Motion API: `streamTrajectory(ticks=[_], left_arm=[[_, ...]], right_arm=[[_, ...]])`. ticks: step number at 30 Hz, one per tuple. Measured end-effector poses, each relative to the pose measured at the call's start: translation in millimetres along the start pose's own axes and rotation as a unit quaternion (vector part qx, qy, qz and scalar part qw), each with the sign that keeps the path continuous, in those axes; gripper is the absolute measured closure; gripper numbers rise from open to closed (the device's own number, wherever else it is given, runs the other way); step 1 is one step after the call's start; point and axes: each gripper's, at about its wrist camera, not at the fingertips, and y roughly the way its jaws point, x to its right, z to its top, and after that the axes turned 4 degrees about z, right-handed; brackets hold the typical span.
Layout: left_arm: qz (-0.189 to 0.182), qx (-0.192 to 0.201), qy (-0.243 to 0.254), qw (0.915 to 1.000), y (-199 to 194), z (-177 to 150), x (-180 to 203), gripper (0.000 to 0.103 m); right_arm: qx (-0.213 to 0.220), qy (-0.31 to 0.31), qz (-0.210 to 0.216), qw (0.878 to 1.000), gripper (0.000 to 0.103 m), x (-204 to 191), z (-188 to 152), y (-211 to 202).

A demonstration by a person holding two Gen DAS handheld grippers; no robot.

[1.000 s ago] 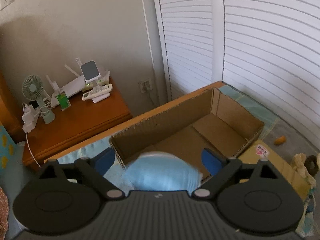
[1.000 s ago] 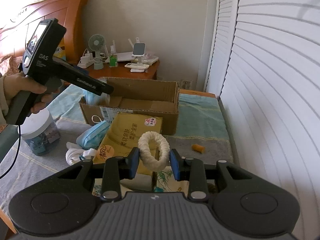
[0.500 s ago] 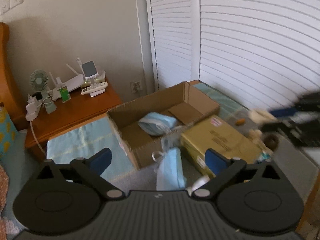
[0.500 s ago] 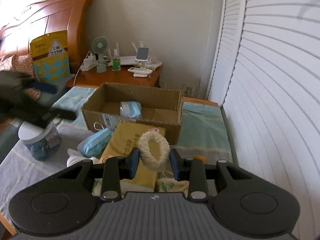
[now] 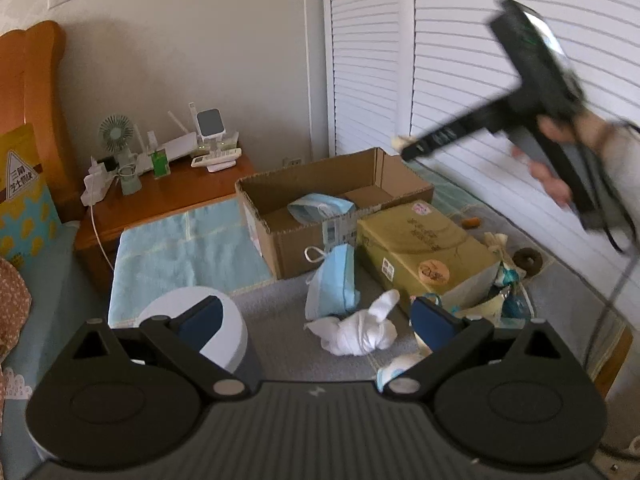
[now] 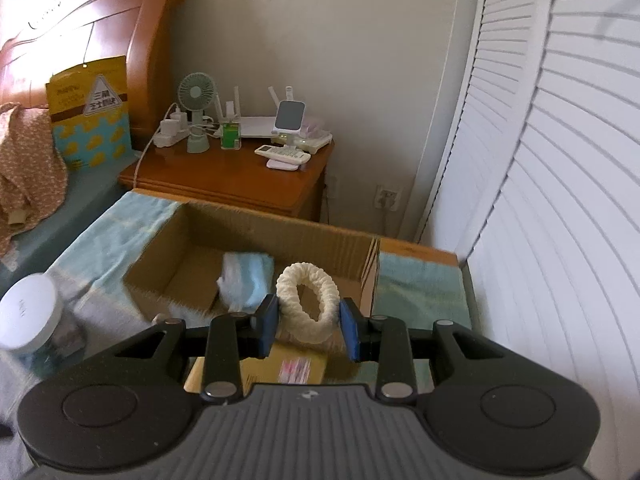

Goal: Organize soft objects
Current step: 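Withdraw both tools from the box back over the bed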

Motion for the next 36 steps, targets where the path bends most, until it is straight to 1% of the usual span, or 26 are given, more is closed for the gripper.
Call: streamTrajectory(ticks=[2,4,5,6,7,8,9,11,15,19,25,30,36], left_arm=[[0.002,-0.001,0.006,1.0000,0.7,-4.8,2.8,0.003],[-0.001,-0.005,0.007,1.0000,2.8,-8.5,4.0,0.003],[-0.003,-0.009,0.006,0.9999,4.3,-9.9,4.2,0.003],[-0.006,-0.011,0.006,0.9999,4.8,-11.7,4.4,0.003],[-0.007,-0.013,0.006,0.9999,5.5,-13.1,4.8,0.003],[-0.008,-0.015,0.007,0.9998,6.3,-14.7,5.6,0.003],[-0.009,-0.017,0.008,0.9998,6.9,-16.0,6.0,0.003],[-0.011,-0.021,0.005,0.9997,7.9,-18.5,6.0,0.003],[-0.014,-0.025,0.003,0.9996,8.1,-23.4,7.4,0.003],[-0.015,-0.029,-0.001,0.9995,5.9,-27.7,9.5,0.003],[-0.014,-0.033,-0.005,0.9994,3.0,-34.3,13.1,0.003],[-0.014,-0.040,-0.004,0.9991,5.6,-40.3,18.9,0.003],[-0.023,-0.050,-0.012,0.9984,9.5,-45.5,26.8,0.003]], right_arm=[[0.000,0.000,-0.001,1.000,0.064,2.0,8.2,10.5],[0.000,0.005,-0.002,1.000,0.057,4.2,15.8,20.7],[0.000,0.008,-0.005,1.000,0.042,5.4,18.4,23.9],[0.005,0.011,-0.009,1.000,0.025,5.9,19.3,25.0],[0.012,0.014,-0.011,1.000,0.017,6.4,18.8,24.3],[0.015,0.018,-0.010,1.000,0.006,6.6,17.9,22.8],[0.018,0.024,-0.004,1.000,0.002,7.6,15.5,20.1],[0.017,0.030,0.004,0.999,0.001,8.3,10.0,14.2],[0.011,0.028,0.003,1.000,0.000,5.0,-4.8,0.5],[0.013,0.034,0.007,0.999,0.000,1.5,-22.8,-19.6],[0.016,0.055,0.011,0.998,0.000,-1.3,-57.9,-45.1],[0.008,0.065,0.010,0.998,0.000,-4.1,-89.8,-56.3],[-0.002,0.065,0.004,0.998,0.000,-1.0,-124.2,-66.7]])
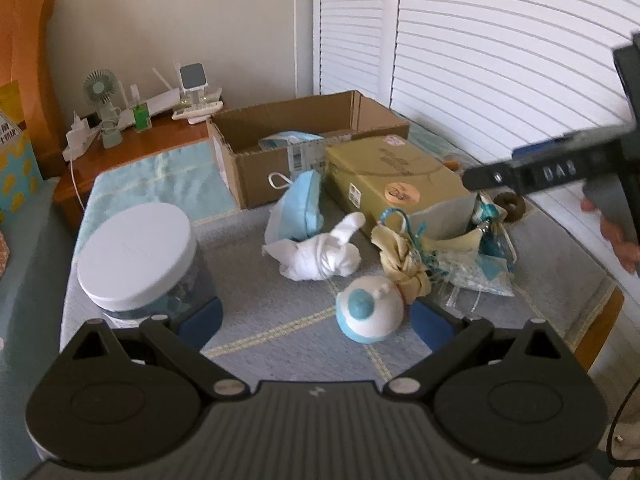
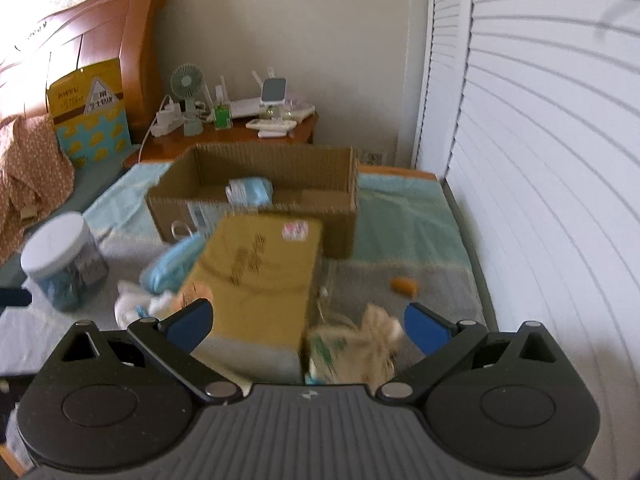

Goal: Organize soft objects
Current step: 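Withdraw both tools from the box back over the bed, then grasp the cream drawstring pouch with the right tool while the left tool grasps the white-blue ball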

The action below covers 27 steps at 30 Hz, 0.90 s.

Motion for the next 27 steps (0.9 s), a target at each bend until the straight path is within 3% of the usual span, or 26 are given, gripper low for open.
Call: streamTrajectory(ticks=[8,14,21,25,27], left_arm=[[-0.008,-0.011,-0.003,0.9999,8.2,-0.2,9.6,0.003],[-0.011,-0.018,-0.002,0.9998,12.4,-0.1,15.2,0.003],[-0.016,-0.021,-0.002,0.9996,18.9,3.8,17.5,0.003],[-0.019,-0.024,0.000,0.9995,21.6,4.7,20.4,0.003],[-0.021,-0.025,-0.001,0.9995,22.3,4.8,20.7,0.003]], right_arm=[[-0.022,-0.010,-0.001,1.000,0.000,6.4,-22.6,1.5],[-0.025,-0.039,-0.039,0.998,0.001,9.5,-29.7,6.7],[-0.032,-0.033,-0.020,0.999,0.020,18.3,-28.9,10.8],[-0.034,-0.034,-0.003,0.999,0.026,17.5,-27.3,15.8],[-0.038,-0.030,0.000,0.999,0.036,17.5,-28.3,19.0]])
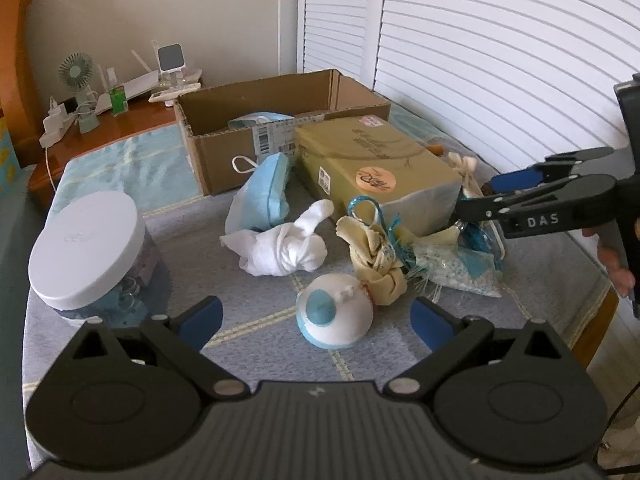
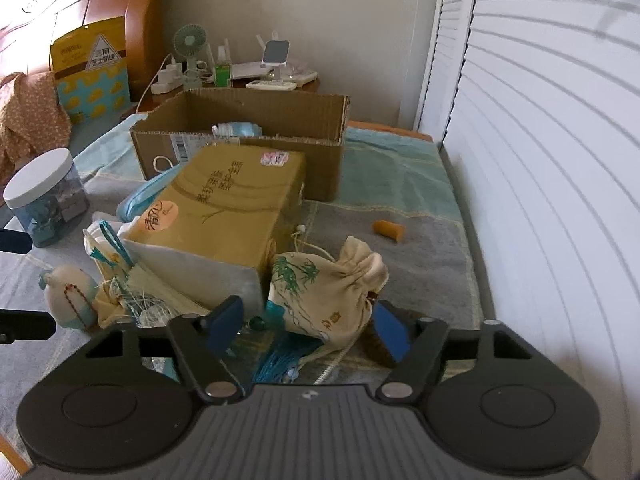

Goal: Organize soft objects
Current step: 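Grasp the cream drawstring pouch with the right tool while the left tool grasps the white-blue ball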

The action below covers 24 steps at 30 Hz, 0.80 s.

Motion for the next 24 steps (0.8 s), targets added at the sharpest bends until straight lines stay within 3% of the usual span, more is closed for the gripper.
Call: streamTrajectory(ticks=[10,13,15,24], left_arm=[[-0.005,-0.006,-0.002,1.0000,3.2,-1.1,0.4,0.003],[-0.007,-0.007,-0.004,0.9999,3.0,-1.3,-0.1,0.003],[-0.008,-0.007,-0.004,0.9999,2.8,-1.5,-0.3,0.003],[-0.018,0.001,-0.003,0.9998,-3.0,-4.2,1.0,0.003]], right_arm=[[-0.007,0.002,0.004,1.000,0.036,-1.2,5.2,7.8],[-0.006,-0.004,0.001,1.000,0.048,-5.7,2.2,7.0],[-0.011,-0.007,0.002,1.000,0.068,-8.6,0.8,6.3],[-0.009,-0.026,-0.008,1.000,0.082,-22.4,-3.7,-14.2]])
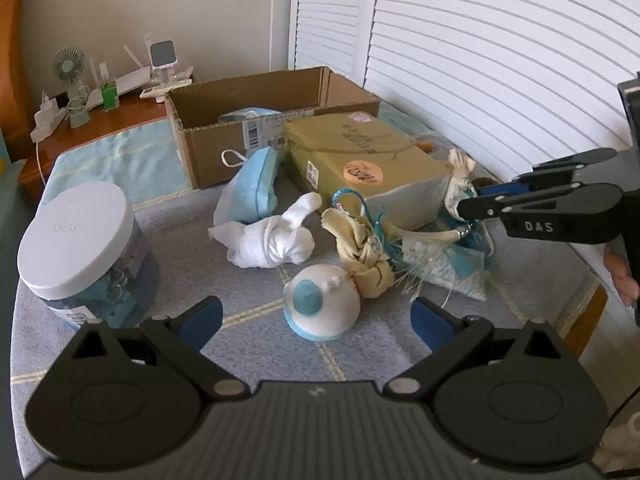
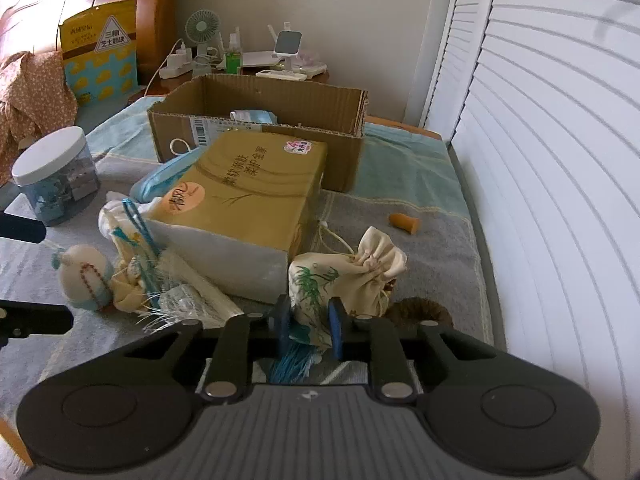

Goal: Organize soft objects
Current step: 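Grasp the cream drawstring pouch with the right tool while the left tool grasps the white-blue ball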

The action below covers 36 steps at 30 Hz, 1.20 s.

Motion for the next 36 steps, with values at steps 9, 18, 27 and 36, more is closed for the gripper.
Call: streamTrajectory(ticks=[9,18,27,36], left_arm=[[-0.007,0.011,0.005,0.9999,-10.2,-5.7,1.8,0.003],[-0.006,0.006,0.006,0.9999,-6.8,-5.1,-0.2,0.003],[-0.004,-0.003,0.033,0.9995,7.6,1.0,1.9,0.005],[-0.018,-0.015,0.051,0.9984,20.9,5.7,-1.3,0.029]], right_arm=[[-0.001,0.008,0.023,1.000,0.076,-14.3,-7.1,-29.6],[0.015,0.058,0.003,0.998,0.030,10.7,-3.3,-17.3],[-0.011,0.099,0.021,0.995,0.030,28.6,-3.5,19.2],[-0.022,0.092,0.007,0.996,0.039,25.4,-3.3,23.6]])
